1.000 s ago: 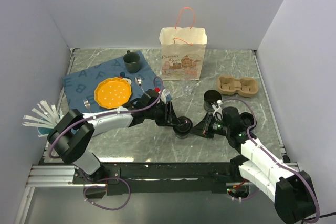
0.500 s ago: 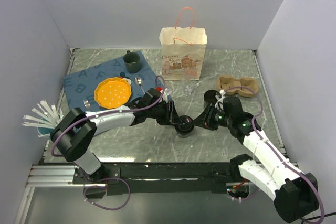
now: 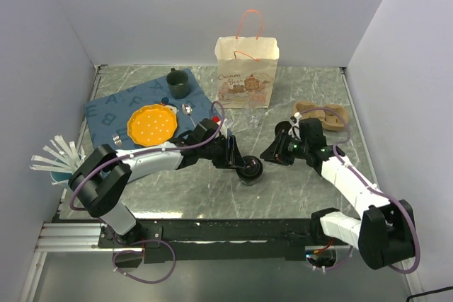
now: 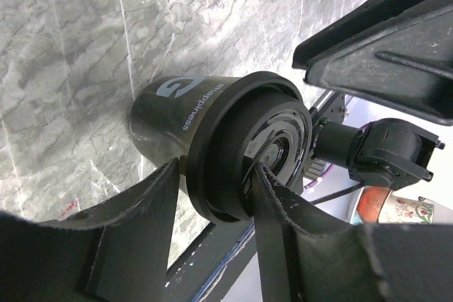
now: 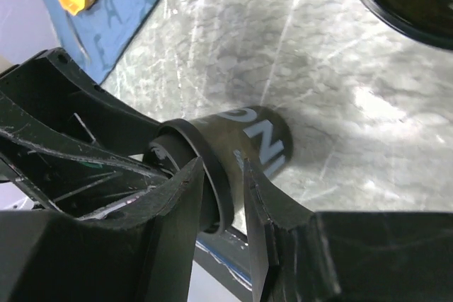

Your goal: Pack the takeout coffee

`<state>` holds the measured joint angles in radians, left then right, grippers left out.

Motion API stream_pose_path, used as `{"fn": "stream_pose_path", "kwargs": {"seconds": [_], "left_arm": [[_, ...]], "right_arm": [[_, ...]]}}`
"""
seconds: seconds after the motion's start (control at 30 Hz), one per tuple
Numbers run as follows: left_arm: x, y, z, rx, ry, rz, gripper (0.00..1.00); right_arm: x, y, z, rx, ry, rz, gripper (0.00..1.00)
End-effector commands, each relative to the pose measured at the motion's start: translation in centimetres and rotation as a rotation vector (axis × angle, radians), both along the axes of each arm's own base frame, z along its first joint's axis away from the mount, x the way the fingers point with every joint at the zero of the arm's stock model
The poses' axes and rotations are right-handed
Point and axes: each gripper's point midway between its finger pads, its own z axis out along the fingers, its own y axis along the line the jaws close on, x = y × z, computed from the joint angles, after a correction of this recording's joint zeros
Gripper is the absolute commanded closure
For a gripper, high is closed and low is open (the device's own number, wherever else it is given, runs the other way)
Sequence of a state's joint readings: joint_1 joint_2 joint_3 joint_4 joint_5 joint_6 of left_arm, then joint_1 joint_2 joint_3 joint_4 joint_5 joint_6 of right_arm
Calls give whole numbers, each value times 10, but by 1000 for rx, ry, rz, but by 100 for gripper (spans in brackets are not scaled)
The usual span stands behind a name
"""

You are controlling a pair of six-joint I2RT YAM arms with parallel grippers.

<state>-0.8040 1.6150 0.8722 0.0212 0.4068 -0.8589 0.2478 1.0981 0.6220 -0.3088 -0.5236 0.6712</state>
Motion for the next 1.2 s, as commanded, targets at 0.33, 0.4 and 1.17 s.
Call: {"fn": "stream_pose_path", "kwargs": {"seconds": [0.33, 0.4, 1.17], "left_arm": [[-52, 94, -116, 535, 188, -19, 52], [-51, 94, -115, 534, 186, -20, 52], [-60, 102, -122, 548, 214, 0, 52]], "right_arm": [[-1, 10, -7, 68, -47, 65, 66], [-3, 8, -14, 57, -39, 61, 66], [-7, 4, -24, 81, -71, 30, 72]]}}
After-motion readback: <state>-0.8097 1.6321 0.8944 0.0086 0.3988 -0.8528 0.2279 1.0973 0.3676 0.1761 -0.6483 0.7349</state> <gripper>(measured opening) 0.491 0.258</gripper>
